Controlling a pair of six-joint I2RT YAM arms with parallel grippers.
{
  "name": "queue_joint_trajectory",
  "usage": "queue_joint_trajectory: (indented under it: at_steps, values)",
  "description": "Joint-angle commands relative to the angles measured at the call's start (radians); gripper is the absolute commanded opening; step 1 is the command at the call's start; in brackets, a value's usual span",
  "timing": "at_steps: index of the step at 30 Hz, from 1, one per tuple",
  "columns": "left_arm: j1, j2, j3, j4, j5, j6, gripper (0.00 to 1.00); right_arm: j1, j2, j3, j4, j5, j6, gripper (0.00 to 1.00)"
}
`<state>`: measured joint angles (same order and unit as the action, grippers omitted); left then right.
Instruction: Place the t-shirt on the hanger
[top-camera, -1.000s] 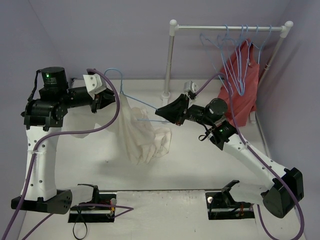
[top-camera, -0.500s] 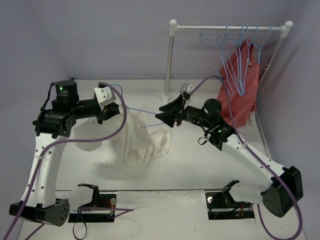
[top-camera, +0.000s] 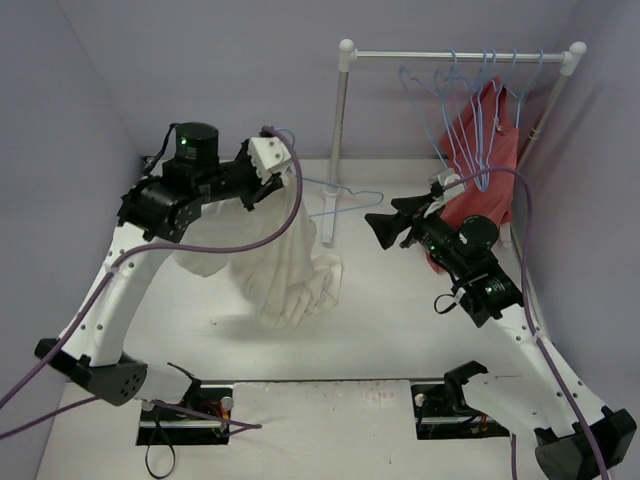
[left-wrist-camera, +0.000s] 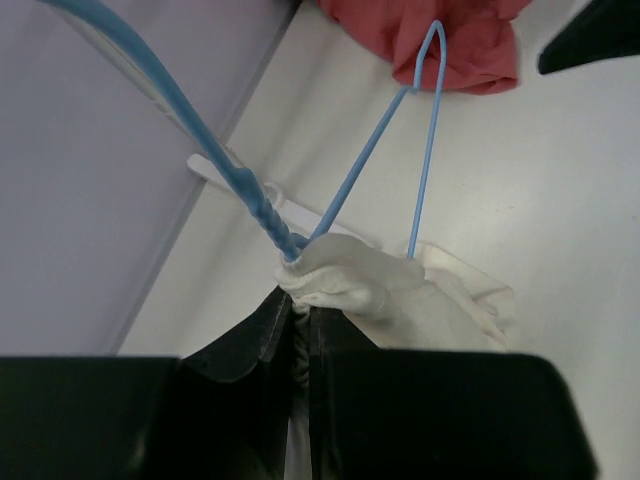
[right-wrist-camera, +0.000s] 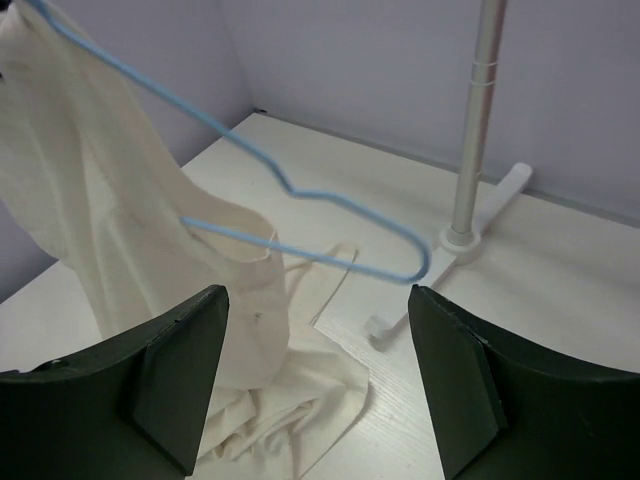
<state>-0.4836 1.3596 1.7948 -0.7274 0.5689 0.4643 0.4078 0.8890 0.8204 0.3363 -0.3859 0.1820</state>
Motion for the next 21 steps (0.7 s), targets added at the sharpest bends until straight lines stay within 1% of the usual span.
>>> queue_joint_trajectory:
  at_steps: [1, 5, 7, 8, 9, 10, 11, 12, 13, 15, 18, 20, 21]
  values:
    - [-0.102, 0.07, 0.235, 0.113, -0.181, -0.035, 0.0, -0.001, -0.062, -0.001, -0.03, 0.116, 0.006, 0.69]
    - [-0.191, 0.155, 0.458, 0.077, -0.275, -0.05, 0.0, -0.003, -0.12, 0.01, -0.054, 0.147, 0.001, 0.69]
    - [-0.222, 0.17, 0.515, 0.054, -0.318, -0.05, 0.0, -0.003, -0.128, 0.019, -0.066, 0.145, -0.009, 0.69]
    - [-0.232, 0.164, 0.523, 0.045, -0.337, -0.051, 0.0, -0.001, -0.128, 0.03, -0.078, 0.142, -0.01, 0.69]
    - [-0.242, 0.15, 0.498, 0.046, -0.375, -0.062, 0.0, -0.001, -0.12, 0.036, -0.086, 0.129, -0.012, 0.69]
    - [-0.243, 0.124, 0.446, 0.046, -0.417, -0.064, 0.0, -0.001, -0.107, 0.043, -0.099, 0.111, -0.01, 0.69]
    - [-0.242, 0.102, 0.399, 0.046, -0.426, -0.064, 0.0, 0.0, -0.098, 0.047, -0.106, 0.107, -0.007, 0.69]
    - [-0.242, 0.082, 0.349, 0.046, -0.483, -0.057, 0.0, 0.0, -0.091, 0.045, -0.11, 0.097, -0.002, 0.68]
    - [-0.241, 0.048, 0.26, 0.047, -0.541, -0.054, 0.0, 0.002, -0.081, 0.038, -0.111, 0.08, 0.003, 0.68]
    - [-0.241, -0.019, 0.137, 0.075, -0.593, -0.058, 0.0, 0.006, -0.068, 0.016, -0.11, 0.066, 0.015, 0.68]
    - [-0.239, -0.125, -0.14, 0.193, -0.611, -0.082, 0.0, 0.015, -0.047, -0.014, -0.109, 0.059, 0.021, 0.67]
    - [-0.24, -0.218, -0.378, 0.296, -0.599, -0.119, 0.0, 0.035, -0.014, -0.036, -0.109, 0.053, 0.041, 0.66]
    - [-0.24, -0.251, -0.466, 0.325, -0.597, -0.136, 0.0, 0.05, 0.001, -0.048, -0.109, 0.053, 0.046, 0.65]
